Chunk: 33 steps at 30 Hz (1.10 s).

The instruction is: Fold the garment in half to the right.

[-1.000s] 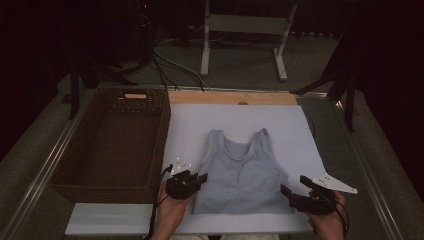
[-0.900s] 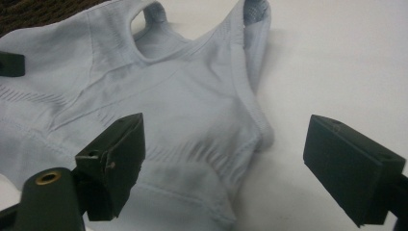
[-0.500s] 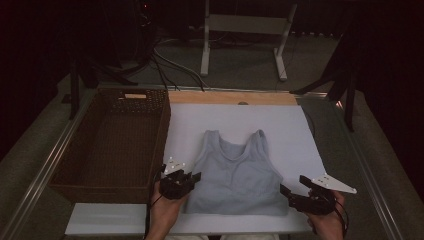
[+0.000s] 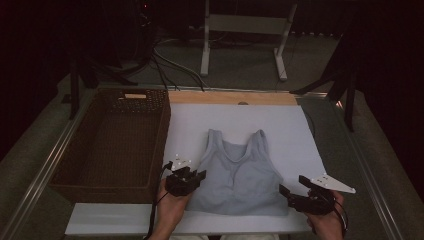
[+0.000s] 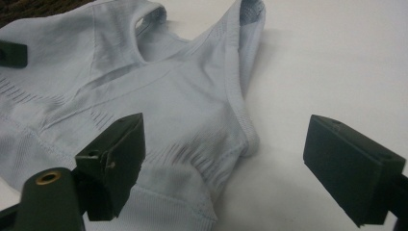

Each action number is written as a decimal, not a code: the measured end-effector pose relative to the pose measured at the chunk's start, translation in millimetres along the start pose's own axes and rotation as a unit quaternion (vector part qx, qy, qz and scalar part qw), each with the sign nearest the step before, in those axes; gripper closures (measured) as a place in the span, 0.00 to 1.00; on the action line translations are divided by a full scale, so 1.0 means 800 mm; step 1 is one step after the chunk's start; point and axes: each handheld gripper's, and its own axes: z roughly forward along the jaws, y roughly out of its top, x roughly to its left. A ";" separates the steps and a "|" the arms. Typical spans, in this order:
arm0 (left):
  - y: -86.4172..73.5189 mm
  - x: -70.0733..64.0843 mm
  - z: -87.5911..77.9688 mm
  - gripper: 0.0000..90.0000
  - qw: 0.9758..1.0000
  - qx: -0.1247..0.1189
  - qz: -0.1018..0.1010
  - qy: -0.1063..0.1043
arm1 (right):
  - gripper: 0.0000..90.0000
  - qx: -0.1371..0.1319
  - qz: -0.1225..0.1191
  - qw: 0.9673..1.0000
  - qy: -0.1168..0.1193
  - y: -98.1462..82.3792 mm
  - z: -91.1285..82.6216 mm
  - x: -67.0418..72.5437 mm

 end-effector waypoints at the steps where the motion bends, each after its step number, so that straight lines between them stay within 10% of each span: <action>1: 0.001 -0.001 0.000 0.91 1.000 -0.001 0.001 -0.001 | 0.16 0.000 0.000 1.000 -0.001 0.000 0.000 0.000; 33: 0.026 -0.043 0.016 0.91 0.998 -0.008 -0.009 -0.056 | 0.17 -0.002 0.002 1.000 -0.001 0.000 -0.001 -0.001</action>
